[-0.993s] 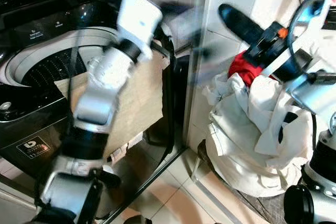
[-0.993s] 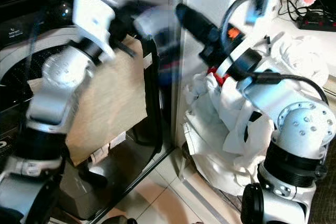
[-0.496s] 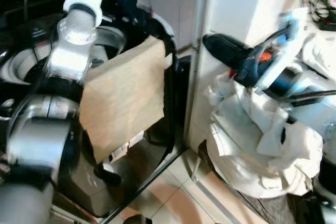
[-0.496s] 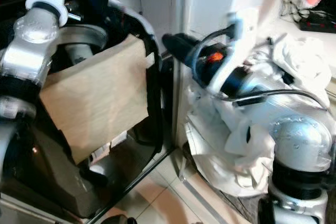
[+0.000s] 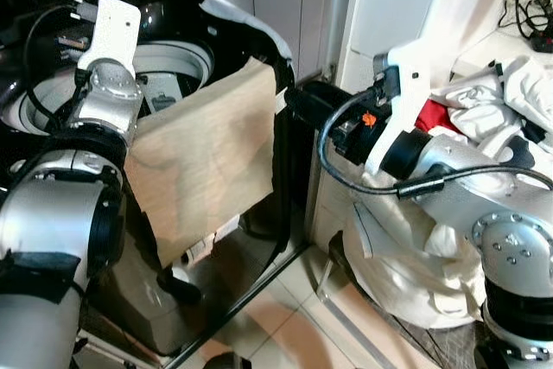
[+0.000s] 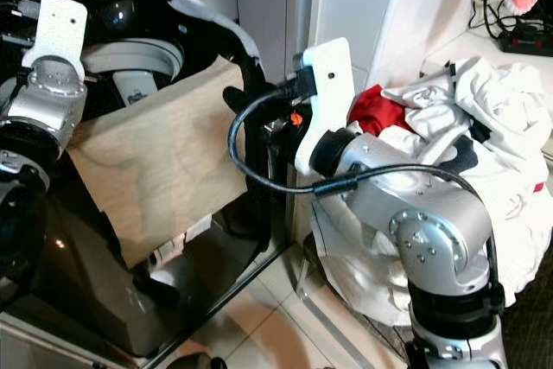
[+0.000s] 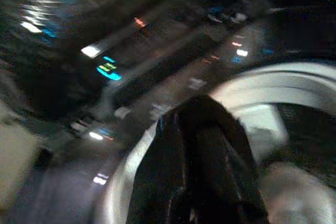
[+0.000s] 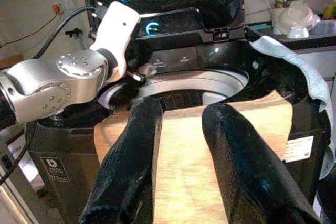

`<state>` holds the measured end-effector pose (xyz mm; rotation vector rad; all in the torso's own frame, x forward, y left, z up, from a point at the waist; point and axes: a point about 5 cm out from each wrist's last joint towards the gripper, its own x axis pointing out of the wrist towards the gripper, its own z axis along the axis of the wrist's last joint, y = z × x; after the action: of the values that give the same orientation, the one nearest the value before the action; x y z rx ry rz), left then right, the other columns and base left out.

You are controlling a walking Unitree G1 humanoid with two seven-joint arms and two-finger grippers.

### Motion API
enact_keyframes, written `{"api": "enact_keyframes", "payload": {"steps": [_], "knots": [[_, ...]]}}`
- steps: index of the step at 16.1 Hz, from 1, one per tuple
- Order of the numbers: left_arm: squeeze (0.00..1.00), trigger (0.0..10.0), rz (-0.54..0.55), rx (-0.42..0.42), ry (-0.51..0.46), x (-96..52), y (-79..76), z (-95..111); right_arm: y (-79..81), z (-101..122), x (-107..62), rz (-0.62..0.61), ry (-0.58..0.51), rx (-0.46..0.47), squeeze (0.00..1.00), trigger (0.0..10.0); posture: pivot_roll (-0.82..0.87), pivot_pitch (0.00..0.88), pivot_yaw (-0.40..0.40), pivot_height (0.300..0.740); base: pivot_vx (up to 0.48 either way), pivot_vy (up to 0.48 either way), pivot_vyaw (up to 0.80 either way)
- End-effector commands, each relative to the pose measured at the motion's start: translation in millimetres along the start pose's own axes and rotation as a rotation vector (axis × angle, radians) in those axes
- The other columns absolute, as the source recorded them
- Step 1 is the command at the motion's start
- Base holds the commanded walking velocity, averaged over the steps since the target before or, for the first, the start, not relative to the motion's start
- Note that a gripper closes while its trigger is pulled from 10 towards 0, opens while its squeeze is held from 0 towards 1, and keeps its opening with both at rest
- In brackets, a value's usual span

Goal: Clothes washing

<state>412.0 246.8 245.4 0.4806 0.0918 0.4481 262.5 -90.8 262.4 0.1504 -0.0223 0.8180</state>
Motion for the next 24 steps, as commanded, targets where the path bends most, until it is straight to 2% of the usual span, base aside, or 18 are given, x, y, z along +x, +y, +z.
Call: {"api": "enact_keyframes", "payload": {"steps": [1,7,10,11,12,15,16,17,18,19,20,22,23,24], "knots": [[1.00,10.0,-0.056,-0.067,0.014,0.7,-1.5,2,1.9,0,-0.7,-0.014,-0.012,-0.020,0.00,10.0,-0.11,0.000,0.094,0.740,0.000,0.000,0.00],[1.00,10.0,-0.025,0.029,0.024,2.7,7.3,0,3.8,-3,-1.4,-0.038,-0.006,-0.036,0.00,10.0,-0.13,0.000,0.105,0.740,0.000,0.000,0.00],[1.00,10.0,-0.019,0.197,-0.026,2.9,8.3,4,-1.2,-7,-2.1,-0.067,0.029,-0.050,0.00,10.0,-0.13,0.000,0.101,0.740,0.000,0.000,0.00],[0.00,10.0,0.011,0.377,-0.077,3.3,11.0,9,-6.4,-7,-2.5,-0.102,0.040,-0.056,0.00,10.0,-0.13,0.000,0.102,0.740,0.000,0.000,0.00],[0.00,10.0,0.011,0.377,-0.077,3.3,11.0,9,-6.4,-7,-2.5,-0.102,0.040,-0.056,0.00,10.0,-0.13,0.000,0.102,0.740,0.000,0.000,0.00],[0.00,10.0,-0.076,0.630,-0.160,2.2,2.7,19,-11.4,-8,-3.6,-0.132,0.052,-0.061,0.00,10.0,-0.13,0.000,0.102,0.740,0.000,0.000,0.00],[0.00,10.0,-0.167,0.822,-0.166,0.8,-5.3,19,-12.4,-11,-4.4,-0.133,0.077,-0.072,0.00,10.0,-0.13,0.000,0.102,0.740,0.000,0.000,0.00],[0.00,10.0,-0.193,0.859,-0.158,0.5,-7.0,18,-12.5,-12,-4.7,-0.132,0.084,-0.075,0.00,10.0,-0.13,0.000,0.102,0.740,0.000,0.000,0.00],[0.00,10.0,-0.237,0.910,-0.115,0.2,-8.5,12,-12.4,-14,-4.9,-0.131,0.098,-0.078,0.00,10.0,-0.13,0.000,0.103,0.740,0.000,0.000,0.00],[0.00,10.0,-0.328,0.971,-0.009,-1.0,-10.0,-3,-11.9,-17,-5.1,-0.129,0.115,-0.082,0.00,10.0,-0.13,0.000,0.108,0.740,0.000,0.000,0.00],[0.00,10.0,-0.361,1.016,0.042,-1.7,-9.3,-12,-11.4,-18,-4.9,-0.128,0.119,-0.083,0.00,10.0,-0.13,0.000,0.110,0.740,0.000,0.000,0.00],[0.00,10.0,-0.335,1.010,0.043,-0.7,-5.5,-12,-11.4,-18,-5.2,-0.131,0.118,-0.083,0.00,10.0,-0.13,0.000,0.113,0.740,0.000,0.000,0.00],[0.00,10.0,-0.295,0.944,0.011,0.9,-2.2,-4,-12.1,-17,-6.1,-0.136,0.116,-0.084,0.00,10.0,-0.13,0.000,0.114,0.740,0.000,0.000,0.00],[0.00,10.0,-0.268,0.813,-0.013,1.5,-1.7,4,-13.1,-16,-6.4,-0.144,0.108,-0.084,0.00,10.0,-0.13,0.000,0.114,0.740,0.000,0.000,0.00]]}}
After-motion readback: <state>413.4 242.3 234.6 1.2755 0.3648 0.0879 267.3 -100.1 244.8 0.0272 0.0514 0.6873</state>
